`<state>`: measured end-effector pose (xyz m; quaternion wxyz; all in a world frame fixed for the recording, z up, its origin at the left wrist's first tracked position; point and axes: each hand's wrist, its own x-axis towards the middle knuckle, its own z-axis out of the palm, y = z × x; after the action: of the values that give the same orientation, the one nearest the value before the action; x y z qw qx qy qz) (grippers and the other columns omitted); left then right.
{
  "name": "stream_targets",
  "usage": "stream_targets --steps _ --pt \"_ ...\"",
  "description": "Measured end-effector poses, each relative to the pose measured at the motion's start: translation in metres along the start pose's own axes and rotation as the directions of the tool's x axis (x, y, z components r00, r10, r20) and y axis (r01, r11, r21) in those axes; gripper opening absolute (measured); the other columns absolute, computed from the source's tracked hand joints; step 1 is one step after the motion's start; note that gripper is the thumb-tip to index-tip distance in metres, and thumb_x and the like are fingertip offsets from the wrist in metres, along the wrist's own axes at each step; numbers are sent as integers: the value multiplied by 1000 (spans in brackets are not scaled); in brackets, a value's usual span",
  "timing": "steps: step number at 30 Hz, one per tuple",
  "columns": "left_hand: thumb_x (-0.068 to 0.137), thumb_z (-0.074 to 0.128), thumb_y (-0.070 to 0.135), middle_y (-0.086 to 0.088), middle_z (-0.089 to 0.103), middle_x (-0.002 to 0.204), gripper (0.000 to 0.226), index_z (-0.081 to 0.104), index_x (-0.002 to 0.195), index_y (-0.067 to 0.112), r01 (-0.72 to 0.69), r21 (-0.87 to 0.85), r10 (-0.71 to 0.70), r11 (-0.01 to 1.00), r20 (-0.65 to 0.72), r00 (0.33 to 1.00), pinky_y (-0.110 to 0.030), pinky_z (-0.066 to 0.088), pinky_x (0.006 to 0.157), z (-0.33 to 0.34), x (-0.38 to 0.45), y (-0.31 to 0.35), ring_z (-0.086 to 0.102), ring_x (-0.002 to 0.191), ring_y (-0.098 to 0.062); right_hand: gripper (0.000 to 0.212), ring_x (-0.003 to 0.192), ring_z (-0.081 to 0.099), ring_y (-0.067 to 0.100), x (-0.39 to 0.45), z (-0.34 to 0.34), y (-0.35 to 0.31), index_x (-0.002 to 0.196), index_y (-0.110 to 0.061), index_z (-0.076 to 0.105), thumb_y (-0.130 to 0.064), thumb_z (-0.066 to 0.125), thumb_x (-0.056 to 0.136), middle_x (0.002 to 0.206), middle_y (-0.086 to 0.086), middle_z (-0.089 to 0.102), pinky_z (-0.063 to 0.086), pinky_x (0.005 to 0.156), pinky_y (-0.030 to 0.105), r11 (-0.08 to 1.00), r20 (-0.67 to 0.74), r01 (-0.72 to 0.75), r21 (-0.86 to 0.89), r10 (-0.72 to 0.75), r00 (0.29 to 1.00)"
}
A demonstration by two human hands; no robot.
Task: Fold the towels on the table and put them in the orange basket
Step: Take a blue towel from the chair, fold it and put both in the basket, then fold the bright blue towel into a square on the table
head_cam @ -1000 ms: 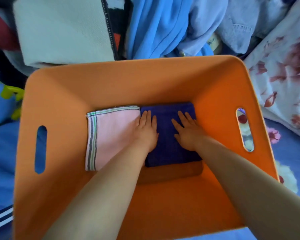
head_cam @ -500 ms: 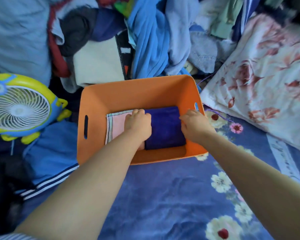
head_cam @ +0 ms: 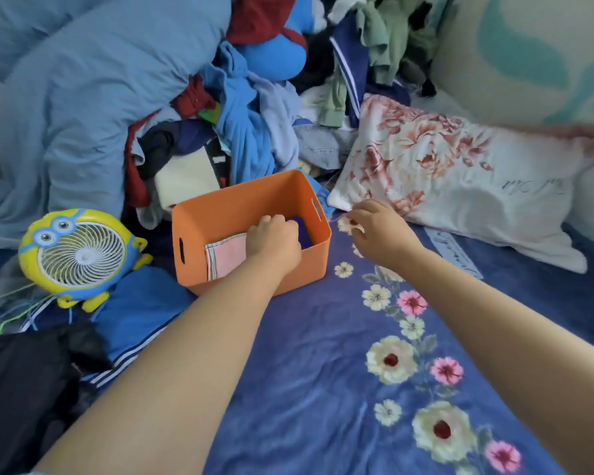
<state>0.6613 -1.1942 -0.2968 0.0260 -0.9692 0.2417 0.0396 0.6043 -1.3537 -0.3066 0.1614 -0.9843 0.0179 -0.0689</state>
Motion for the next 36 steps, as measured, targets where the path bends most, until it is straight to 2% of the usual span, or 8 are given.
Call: stream_targets --steps 7,12,15,18,25,29,33,36 --pt "91 41 13 -11 49 125 28 52 116 9 -233 46 236 971 -89 968 -38 38 91 -58 -103 88 41 119 -30 35 119 43 31 -165 -83 -9 121 -2 55 -7 45 88 127 15 52 34 98 35 977 -170 -206 -53 194 966" --pt "91 39 14 -15 48 126 28 50 116 7 -443 38 444 896 -104 890 -39 38 91 -87 -173 182 43 117 -32 34 120 44 29 -293 -136 6 118 -3 58 -7 46 86 125 14 54 36 101 35 913 -272 -397 -98 359 893" --pt "90 39 16 -15 48 126 30 51 116 8 -591 22 587 806 -147 796 -38 39 91 -107 -220 256 43 119 -32 33 121 45 28 -379 -178 21 116 -3 58 -7 45 86 124 14 54 37 101 32 829 -341 -546 -116 483 806" --pt "91 41 20 -15 47 128 31 51 118 7 -734 37 725 678 -201 659 -39 36 96 -126 -275 339 41 122 -32 31 122 44 26 -472 -222 36 116 -2 58 -9 45 88 126 14 53 36 101 33 719 -432 -682 -131 578 692" --pt "90 41 20 -14 51 123 32 54 117 8 -912 95 891 400 -275 362 -38 39 93 -153 -415 517 45 118 -32 30 121 44 29 -678 -304 57 115 0 58 -7 46 88 126 15 54 35 102 33 466 -612 -883 -58 682 400" --pt "90 42 18 -14 54 120 30 57 114 8 -962 99 932 253 -293 215 -38 41 89 -157 -504 620 47 115 -31 32 125 41 27 -793 -339 80 118 -2 57 -8 45 89 127 13 54 36 103 38 362 -643 -932 -29 707 295" --pt "89 43 14 -12 54 119 28 57 114 10 -985 93 943 146 -315 110 -37 41 86 -159 -577 699 47 115 -30 29 121 43 28 -887 -364 100 111 1 60 -7 43 89 120 15 58 36 102 39 295 -643 -955 -32 725 245" --pt "89 43 13 -12 55 117 28 59 111 9 -997 59 946 57 -323 35 -36 41 84 -157 -630 754 47 114 -31 29 120 43 28 -961 -382 117 112 -1 60 -7 43 89 121 15 58 35 102 39 229 -651 -973 0 738 174"
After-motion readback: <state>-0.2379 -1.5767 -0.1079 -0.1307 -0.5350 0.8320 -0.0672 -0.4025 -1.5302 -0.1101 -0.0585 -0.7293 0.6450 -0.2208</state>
